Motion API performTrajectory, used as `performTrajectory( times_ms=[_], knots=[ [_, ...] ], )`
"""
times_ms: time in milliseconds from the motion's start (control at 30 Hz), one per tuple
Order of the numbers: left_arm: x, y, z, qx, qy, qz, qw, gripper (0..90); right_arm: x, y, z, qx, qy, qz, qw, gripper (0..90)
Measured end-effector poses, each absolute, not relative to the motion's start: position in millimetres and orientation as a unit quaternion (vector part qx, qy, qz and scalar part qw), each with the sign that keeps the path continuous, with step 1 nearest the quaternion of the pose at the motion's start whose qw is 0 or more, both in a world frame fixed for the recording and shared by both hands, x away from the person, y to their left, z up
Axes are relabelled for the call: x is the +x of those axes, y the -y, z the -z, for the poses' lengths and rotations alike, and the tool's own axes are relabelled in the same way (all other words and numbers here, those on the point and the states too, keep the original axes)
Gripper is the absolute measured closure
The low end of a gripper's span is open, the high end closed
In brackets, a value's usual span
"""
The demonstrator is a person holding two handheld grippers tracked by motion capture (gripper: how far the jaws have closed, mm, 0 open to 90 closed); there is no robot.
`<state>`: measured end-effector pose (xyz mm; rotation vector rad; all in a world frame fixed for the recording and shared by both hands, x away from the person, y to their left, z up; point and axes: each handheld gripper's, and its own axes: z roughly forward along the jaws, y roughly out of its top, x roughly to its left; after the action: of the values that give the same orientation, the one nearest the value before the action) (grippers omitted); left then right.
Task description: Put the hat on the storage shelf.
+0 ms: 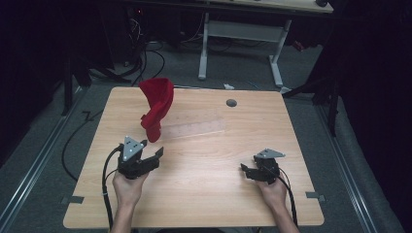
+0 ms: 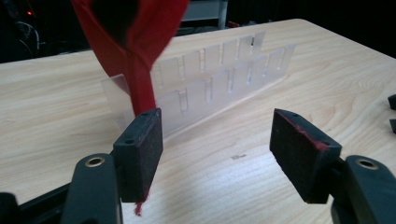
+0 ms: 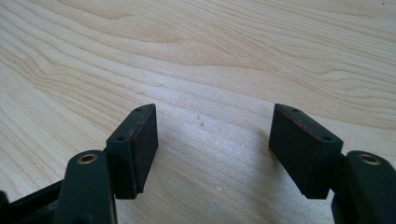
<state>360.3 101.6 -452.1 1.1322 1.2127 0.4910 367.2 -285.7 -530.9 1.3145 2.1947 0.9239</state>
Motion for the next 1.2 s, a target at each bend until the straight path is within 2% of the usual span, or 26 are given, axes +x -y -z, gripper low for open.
performTrajectory(
  times_ms=[900,1200],
  knots=[
    [343,-69,480,0.548,-0.521,-0.164,0.634,32.3,367,286,531,0.472,-0.789,-0.332,0.209,32.9],
    [346,-61,492,0.547,-0.533,-0.149,0.628,32.0,367,286,531,0.472,-0.789,-0.332,0.209,32.9]
  ],
)
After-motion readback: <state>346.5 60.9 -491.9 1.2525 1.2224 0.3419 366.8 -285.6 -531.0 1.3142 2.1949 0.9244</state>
